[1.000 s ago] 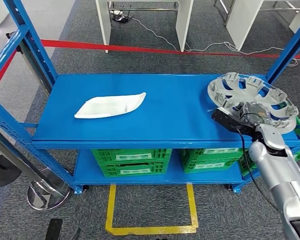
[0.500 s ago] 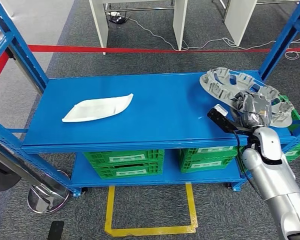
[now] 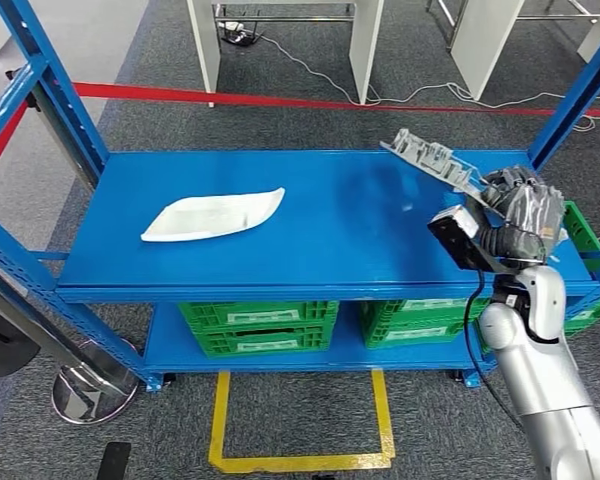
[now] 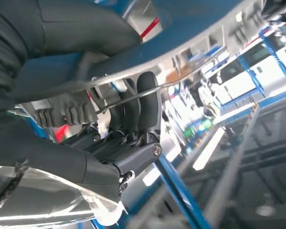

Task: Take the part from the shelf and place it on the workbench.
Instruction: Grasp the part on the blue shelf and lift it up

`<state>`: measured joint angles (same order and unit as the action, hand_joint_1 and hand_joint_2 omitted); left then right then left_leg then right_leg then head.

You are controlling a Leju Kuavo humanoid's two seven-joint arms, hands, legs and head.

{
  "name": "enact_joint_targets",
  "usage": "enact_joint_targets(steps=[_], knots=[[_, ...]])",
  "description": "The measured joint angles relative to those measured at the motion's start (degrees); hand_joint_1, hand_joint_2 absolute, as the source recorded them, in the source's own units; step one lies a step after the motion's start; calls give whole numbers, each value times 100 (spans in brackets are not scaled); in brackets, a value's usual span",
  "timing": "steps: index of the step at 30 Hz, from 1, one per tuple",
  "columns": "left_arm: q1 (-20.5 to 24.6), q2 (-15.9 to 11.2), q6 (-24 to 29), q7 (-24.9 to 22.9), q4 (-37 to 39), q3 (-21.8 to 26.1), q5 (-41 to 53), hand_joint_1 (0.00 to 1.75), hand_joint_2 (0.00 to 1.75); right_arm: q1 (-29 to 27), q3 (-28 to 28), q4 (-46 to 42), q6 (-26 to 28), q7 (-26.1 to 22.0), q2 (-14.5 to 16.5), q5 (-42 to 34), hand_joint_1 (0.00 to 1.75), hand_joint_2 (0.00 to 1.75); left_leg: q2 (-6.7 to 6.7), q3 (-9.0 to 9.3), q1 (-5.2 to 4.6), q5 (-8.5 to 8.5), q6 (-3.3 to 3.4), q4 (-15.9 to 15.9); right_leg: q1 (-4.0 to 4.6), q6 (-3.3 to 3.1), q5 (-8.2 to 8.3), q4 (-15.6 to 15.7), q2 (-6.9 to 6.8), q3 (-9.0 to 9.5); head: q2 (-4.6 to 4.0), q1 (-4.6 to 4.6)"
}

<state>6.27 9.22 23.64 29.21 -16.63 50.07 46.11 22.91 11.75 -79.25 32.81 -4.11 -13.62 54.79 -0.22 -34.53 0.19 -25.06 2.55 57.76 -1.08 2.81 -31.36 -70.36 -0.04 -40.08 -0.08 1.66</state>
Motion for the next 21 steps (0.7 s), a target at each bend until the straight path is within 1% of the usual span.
enact_joint_targets(steps=[1,2,3,4,5,7,8,9,10,11,12,13,14,15,17,18,19,21], knots=[[1,5,5,-3,0,-1,3,0,175,21,-45,-35,-19,-93,21,-300,175,175,-4,2,5,-13,-20,20,-15,8,208,420,-5,198,1,1],[3,7,11,-5,0,-1,5,0,175,60,-93,-61,-57,-190,40,-609,175,175,-8,-9,-2,-30,-49,50,-16,8,343,804,-7,400,0,5],[3,7,19,-6,0,-2,7,0,175,109,-141,-81,-100,-285,59,-896,175,175,-10,-25,-11,-40,-80,77,-14,-10,415,1068,-4,543,0,6],[3,5,25,-8,0,-2,8,0,175,158,-188,-94,-148,-368,75,-1140,175,175,-10,-40,-22,-43,-109,95,-6,-35,422,1193,1,613,1,8],[4,5,30,-10,0,-2,8,0,175,199,-231,-102,-192,-432,89,-1321,175,175,-10,-52,-30,-38,-136,102,9,-73,403,1205,9,631,0,10],[5,4,34,-16,0,-2,8,0,175,257,-301,-113,-231,-490,109,-1484,175,175,-8,-55,-22,-52,-186,119,0,-153,419,1201,11,619,0,10],[7,3,34,-19,0,-2,8,0,175,282,-327,-118,-238,-501,119,-1505,175,175,-7,-84,-17,-119,-216,198,-9,-195,426,1206,7,620,0,0],[8,2,35,-21,0,-2,8,0,175,304,-348,-122,-240,-507,130,-1520,175,175,-6,-159,-13,-245,-244,382,-18,-232,434,1213,1,623,1,-11],[7,1,36,-23,0,-2,8,0,175,317,-363,-127,-243,-514,140,-1540,175,175,-4,-290,-7,-427,-270,694,-20,-257,437,1215,-5,624,1,-21],[5,2,35,-23,2,-2,8,0,175,321,-375,-130,-250,-525,150,-1574,175,175,-2,-463,-3,-630,-287,1099,-15,-272,436,1215,-7,623,1,-31],[3,5,35,-23,4,-2,8,0,175,322,-383,-131,-262,-541,160,-1625,175,175,-2,-632,1,-790,-296,1490,-10,-276,436,1214,-8,622,1,-30],[0,8,35,-23,8,-2,9,0,175,330,-389,-131,-286,-558,167,-1694,175,175,-2,-745,1,-860,-296,1752,-4,-277,435,1213,-6,622,1,-30],[0,10,35,-25,11,-2,9,0,175,351,-397,-130,-317,-575,171,-1768,175,175,-2,-765,0,-813,-285,1799,3,-278,435,1212,-2,623,0,-31],[3,10,35,-27,13,-2,10,0,175,391,-407,-128,-354,-589,173,-1847,175,175,-2,-676,-2,-656,-262,1604,10,-278,434,1211,4,627,1,-31],[8,3,36,-34,13,-2,14,0,175,517,-425,-124,-427,-611,173,-2001,175,175,-4,-321,-20,-243,-173,824,22,-275,432,1211,18,633,0,-28],[11,-1,37,-38,13,-2,15,0,175,596,-430,-119,-458,-622,173,-2062,175,175,-4,-165,-34,-112,-128,472,31,-264,432,1207,25,625,0,-25],[14,-5,38,-39,14,-3,17,0,175,672,-433,-112,-482,-632,173,-2106,175,175,-5,-74,-47,-58,-96,252,36,-244,436,1204,29,609,0,-26],[18,-8,41,-40,15,-3,19,0,175,780,-435,-99,-514,-642,174,-2149,175,175,-10,-45,-64,-76,-73,130,37,-184,446,1213,25,583,1,-26]])
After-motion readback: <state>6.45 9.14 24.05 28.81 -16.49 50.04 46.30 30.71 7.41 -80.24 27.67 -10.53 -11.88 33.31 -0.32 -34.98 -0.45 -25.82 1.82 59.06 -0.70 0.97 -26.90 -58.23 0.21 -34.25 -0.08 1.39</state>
